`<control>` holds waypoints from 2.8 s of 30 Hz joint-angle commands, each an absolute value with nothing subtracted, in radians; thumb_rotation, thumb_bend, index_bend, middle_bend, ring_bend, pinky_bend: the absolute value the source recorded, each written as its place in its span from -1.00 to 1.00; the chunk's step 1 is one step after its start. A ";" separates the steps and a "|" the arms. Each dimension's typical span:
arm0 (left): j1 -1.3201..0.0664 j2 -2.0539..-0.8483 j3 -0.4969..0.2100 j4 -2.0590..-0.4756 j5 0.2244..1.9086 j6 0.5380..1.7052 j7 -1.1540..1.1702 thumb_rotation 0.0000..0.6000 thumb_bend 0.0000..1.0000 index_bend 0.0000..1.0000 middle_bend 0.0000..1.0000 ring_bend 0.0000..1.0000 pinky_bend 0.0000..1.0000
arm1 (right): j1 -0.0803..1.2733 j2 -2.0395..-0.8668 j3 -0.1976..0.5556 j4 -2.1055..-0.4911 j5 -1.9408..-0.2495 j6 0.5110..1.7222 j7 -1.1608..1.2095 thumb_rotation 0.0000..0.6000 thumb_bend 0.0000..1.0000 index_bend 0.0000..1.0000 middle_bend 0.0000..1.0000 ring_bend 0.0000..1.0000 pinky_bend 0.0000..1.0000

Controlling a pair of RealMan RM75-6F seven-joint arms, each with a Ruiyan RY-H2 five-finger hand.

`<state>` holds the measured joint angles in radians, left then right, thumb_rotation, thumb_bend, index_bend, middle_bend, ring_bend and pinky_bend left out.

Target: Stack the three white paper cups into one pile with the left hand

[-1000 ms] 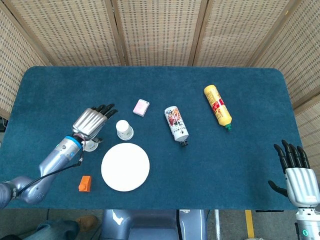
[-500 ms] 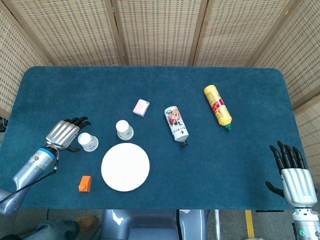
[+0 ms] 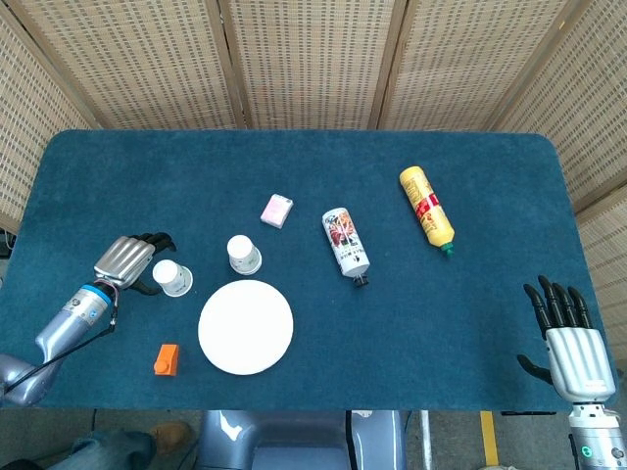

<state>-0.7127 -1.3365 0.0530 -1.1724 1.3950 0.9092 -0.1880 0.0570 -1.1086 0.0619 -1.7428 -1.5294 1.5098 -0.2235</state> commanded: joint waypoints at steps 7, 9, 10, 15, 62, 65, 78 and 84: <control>-0.723 -1.337 0.045 -1.176 1.438 0.898 -0.200 1.00 -0.86 0.04 -0.21 -0.22 -0.10 | 0.059 -1.115 0.064 -1.740 -1.524 1.509 -0.235 1.00 -1.00 -1.00 -1.00 -1.00 -1.00; -0.727 -1.335 0.042 -1.179 1.439 0.892 -0.179 1.00 -0.76 0.14 -0.13 -0.16 -0.05 | 0.059 -1.115 0.064 -1.740 -1.523 1.508 -0.235 1.00 -1.00 -1.00 -1.00 -1.00 -1.00; -0.728 -1.334 0.041 -1.181 1.438 0.890 -0.172 1.00 -0.73 0.16 -0.12 -0.15 -0.05 | 0.059 -1.115 0.064 -1.740 -1.523 1.508 -0.234 1.00 -1.00 -1.00 -1.00 -1.00 -1.00; -0.724 -1.311 0.010 -1.215 1.419 0.907 -0.144 1.00 -0.65 0.21 -0.06 -0.10 -0.05 | 0.059 -1.112 0.065 -1.741 -1.523 1.510 -0.229 1.00 -1.00 -1.00 -1.00 -1.00 -1.00; -1.160 -1.214 -0.140 -1.405 0.729 0.494 0.093 1.00 -0.65 0.15 -0.10 -0.13 -0.24 | 0.081 -1.112 0.095 -1.722 -1.430 1.470 -0.219 1.00 -1.00 -1.00 -1.00 -1.00 -1.00; -1.168 -1.209 -0.129 -1.408 0.713 0.474 0.092 1.00 -0.74 0.00 -0.36 -0.41 -0.39 | 0.081 -1.112 0.094 -1.723 -1.431 1.472 -0.221 1.00 -1.00 -1.00 -1.00 -1.00 -1.00; -1.052 -1.170 -0.157 -1.463 0.837 0.588 -0.011 1.00 -1.00 -1.00 -1.00 -1.00 -1.00 | 0.078 -1.112 0.084 -1.728 -1.449 1.481 -0.224 1.00 -1.00 -1.00 -1.00 -1.00 -1.00; -0.889 -1.146 -0.144 -1.524 1.008 0.808 -0.095 1.00 -1.00 -1.00 -1.00 -1.00 -1.00 | 0.076 -1.115 0.082 -1.728 -1.457 1.488 -0.229 1.00 -1.00 -1.00 -1.00 -1.00 -1.00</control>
